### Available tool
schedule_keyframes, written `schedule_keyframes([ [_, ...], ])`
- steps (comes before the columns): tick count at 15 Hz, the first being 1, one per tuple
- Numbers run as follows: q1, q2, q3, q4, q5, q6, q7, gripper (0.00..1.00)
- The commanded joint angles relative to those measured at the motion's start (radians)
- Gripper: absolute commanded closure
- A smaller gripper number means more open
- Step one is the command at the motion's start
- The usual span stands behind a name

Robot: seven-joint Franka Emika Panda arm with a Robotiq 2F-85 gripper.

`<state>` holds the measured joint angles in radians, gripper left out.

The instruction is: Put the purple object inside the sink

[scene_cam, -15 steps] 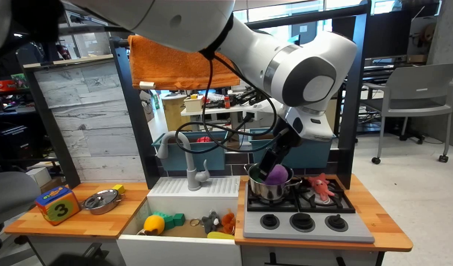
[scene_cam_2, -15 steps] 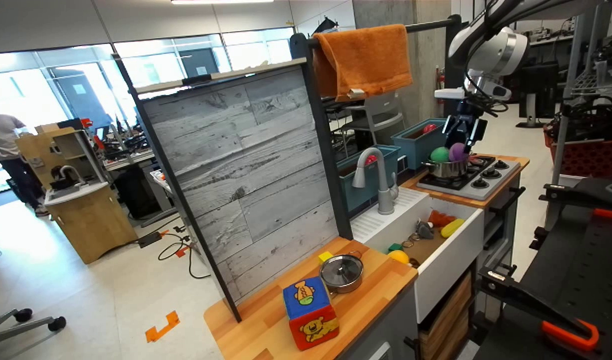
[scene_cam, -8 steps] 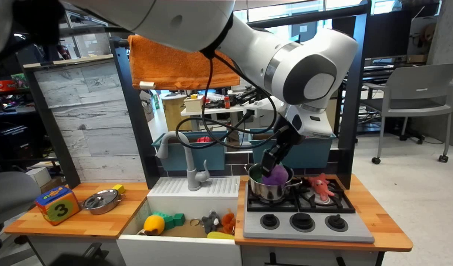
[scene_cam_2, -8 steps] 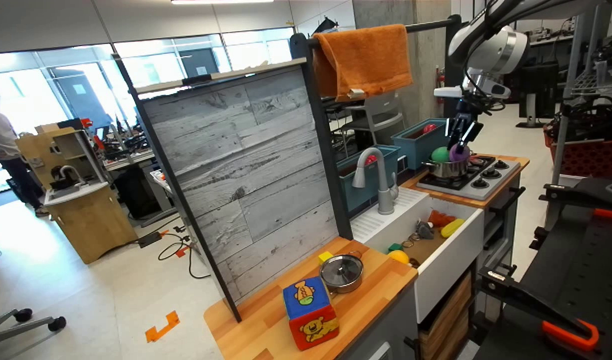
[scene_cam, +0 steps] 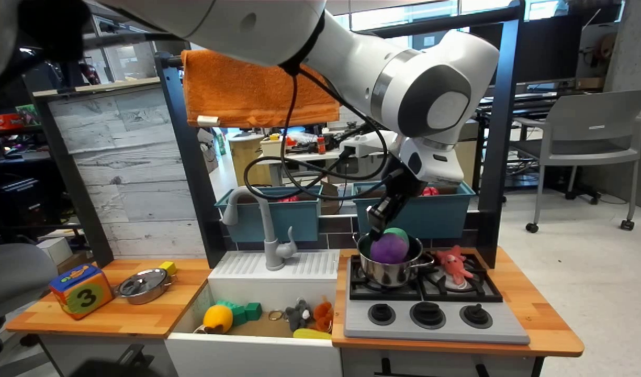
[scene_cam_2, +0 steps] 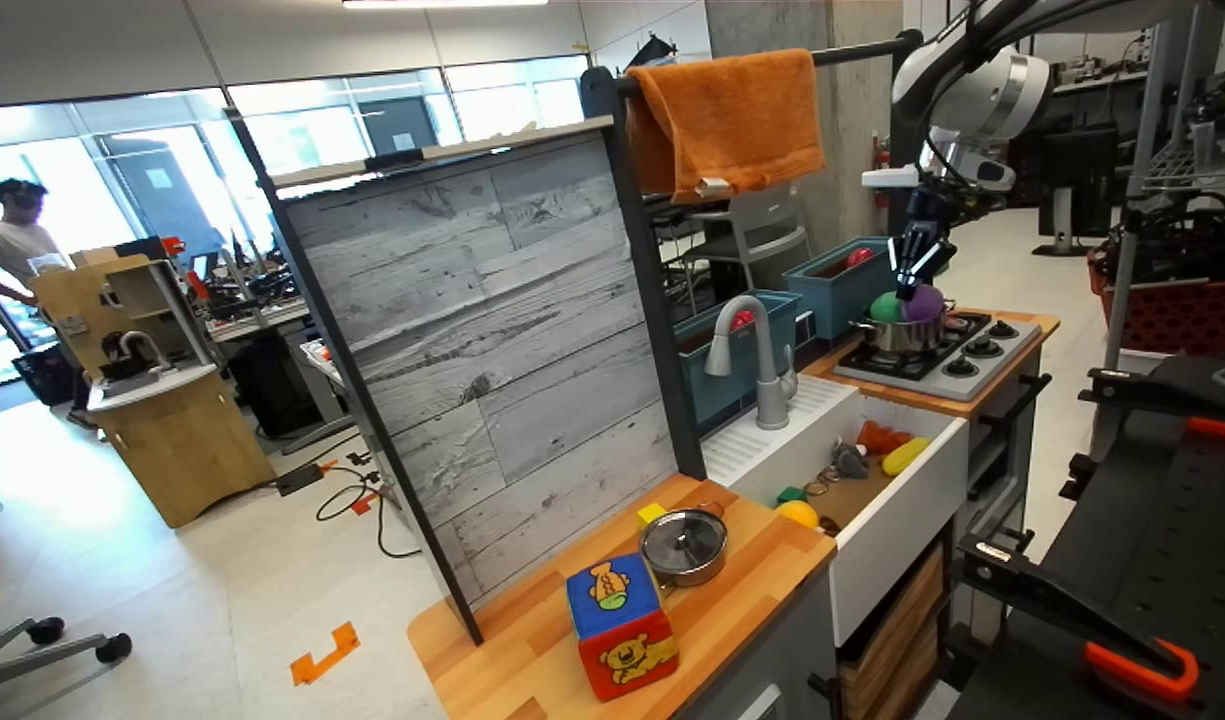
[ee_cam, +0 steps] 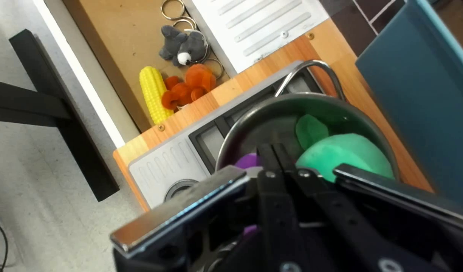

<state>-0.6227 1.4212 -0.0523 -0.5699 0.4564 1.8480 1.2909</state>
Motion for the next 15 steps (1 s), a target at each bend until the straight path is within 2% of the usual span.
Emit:
schedule_keyframes([
  [1,-0.01,0.029,0.056,0.094,-0.025,-0.099,-0.021,0.99],
  [8,-0.001,0.014,0.133,0.17,-0.02,-0.369,-0.128,0.99],
  [10,0.005,-0.05,0.143,0.072,-0.024,-0.386,-0.186,0.99],
  [12,0.019,-0.036,0.14,0.103,-0.03,-0.438,-0.211,0.99],
  [15,0.044,-0.024,0.122,0.115,-0.05,-0.428,-0.273,0.99],
])
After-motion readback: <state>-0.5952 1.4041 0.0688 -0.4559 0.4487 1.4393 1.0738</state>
